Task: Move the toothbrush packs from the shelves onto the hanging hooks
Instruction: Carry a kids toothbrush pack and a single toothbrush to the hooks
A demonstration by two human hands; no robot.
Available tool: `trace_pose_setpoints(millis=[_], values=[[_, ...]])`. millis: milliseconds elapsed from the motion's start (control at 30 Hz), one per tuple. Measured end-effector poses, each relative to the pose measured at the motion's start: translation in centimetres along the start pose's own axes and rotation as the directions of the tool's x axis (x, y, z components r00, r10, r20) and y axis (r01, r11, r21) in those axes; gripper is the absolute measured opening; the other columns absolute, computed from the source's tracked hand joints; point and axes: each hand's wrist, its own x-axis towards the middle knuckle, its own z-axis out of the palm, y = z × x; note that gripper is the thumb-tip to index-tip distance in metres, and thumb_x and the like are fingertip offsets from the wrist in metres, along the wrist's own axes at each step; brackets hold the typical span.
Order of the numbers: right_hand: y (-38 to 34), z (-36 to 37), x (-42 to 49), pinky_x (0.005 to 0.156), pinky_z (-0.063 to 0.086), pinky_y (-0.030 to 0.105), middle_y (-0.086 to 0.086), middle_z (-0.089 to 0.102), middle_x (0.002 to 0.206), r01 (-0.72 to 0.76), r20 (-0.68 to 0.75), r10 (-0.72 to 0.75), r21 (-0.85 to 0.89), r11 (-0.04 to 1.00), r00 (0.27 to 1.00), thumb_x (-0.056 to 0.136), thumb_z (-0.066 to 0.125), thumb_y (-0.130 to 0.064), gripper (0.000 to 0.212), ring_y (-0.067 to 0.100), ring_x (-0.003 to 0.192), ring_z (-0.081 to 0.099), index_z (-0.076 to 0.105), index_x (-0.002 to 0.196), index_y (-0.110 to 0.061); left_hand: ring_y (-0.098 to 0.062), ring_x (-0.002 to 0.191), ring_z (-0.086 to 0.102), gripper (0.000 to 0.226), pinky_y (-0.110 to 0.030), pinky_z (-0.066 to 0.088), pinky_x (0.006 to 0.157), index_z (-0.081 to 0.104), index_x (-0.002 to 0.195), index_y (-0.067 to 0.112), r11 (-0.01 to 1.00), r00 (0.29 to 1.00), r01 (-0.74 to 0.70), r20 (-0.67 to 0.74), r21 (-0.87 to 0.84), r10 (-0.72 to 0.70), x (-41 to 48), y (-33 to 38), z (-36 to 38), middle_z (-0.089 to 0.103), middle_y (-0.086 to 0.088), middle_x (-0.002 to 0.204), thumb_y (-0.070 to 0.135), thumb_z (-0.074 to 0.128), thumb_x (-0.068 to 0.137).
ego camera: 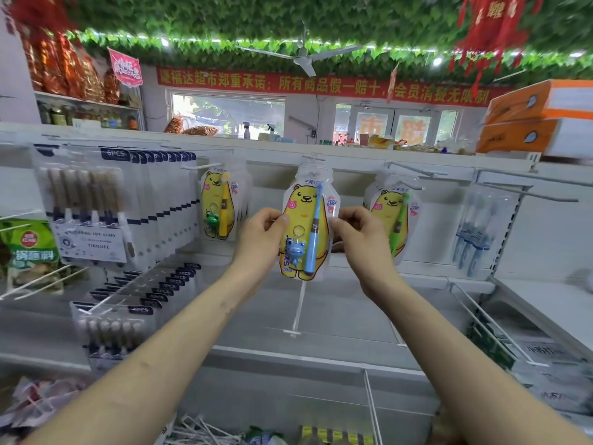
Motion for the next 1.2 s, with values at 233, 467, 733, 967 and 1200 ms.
trace_pose_setpoints(millis=[233,467,733,967,1200], values=[[1.8,0.8,4.4,0.078,0.066,0.043,0.005,0.075,0.095,-0.048,-0.039,0.042,-0.177,0.983,0.998,0.103,0.062,-0.020,0.010,0.025,0.091,0.076,0.067,0.096,-0.015,-0.022,0.092,0.073,0.020,-0.052,0.061,0.088,0.070,0.100,0.025,0.945,0.998,-0.044,0.048,0.324,0.030,5.3,-1.0,0.8,0.076,0.006,0.095,0.039,0.056,0.103],[2.9,1.3,7.1,0.083,0.064,0.051,0.000,0.075,0.095,-0.085,-0.040,0.077,-0.259,0.962,0.996,0.100,0.064,-0.027,0.011,0.021,0.091,0.075,0.070,0.099,-0.018,-0.020,0.089,0.075,0.012,-0.045,0.065,0.084,0.067,0.108,0.022,0.952,0.999,-0.011,0.049,0.307,-0.004,6.3,-0.8,1.2,0.075,-0.002,0.104,0.027,0.055,0.108],[3.2,1.5,7.3,0.088,0.063,0.049,0.000,0.073,0.102,-0.096,-0.054,0.083,-0.321,0.942,0.995,0.103,0.061,-0.025,0.014,0.020,0.096,0.072,0.068,0.111,-0.015,-0.021,0.092,0.074,0.008,-0.050,0.063,0.088,0.063,0.108,0.028,0.925,0.999,-0.026,0.043,0.379,0.010,6.3,-0.9,1.2,0.073,0.004,0.107,0.032,0.056,0.106],[3.9,-1.2,1.6,0.089,0.060,0.051,0.006,0.072,0.102,-0.053,0.018,0.070,-0.485,0.873,0.997,0.097,0.061,-0.015,0.010,0.027,0.093,0.071,0.066,0.105,-0.014,-0.020,0.103,0.065,0.021,-0.042,0.055,0.088,0.062,0.119,0.021,0.789,0.979,-0.148,-0.023,0.596,0.201,0.4,-1.0,0.5,0.069,0.001,0.116,0.030,0.061,0.101],[5.1,-10.7,-7.3,0.088,0.053,0.049,0.011,0.060,0.120,0.236,0.269,-0.020,-0.802,0.549,0.963,0.094,0.061,-0.020,0.030,0.034,0.110,0.057,0.062,0.123,-0.013,-0.031,0.126,0.051,0.049,-0.049,0.050,0.091,0.053,0.139,0.019,0.395,0.925,-0.376,0.314,0.838,0.215,-10.2,-1.2,7.0,0.056,-0.007,0.136,0.039,0.068,0.096]])
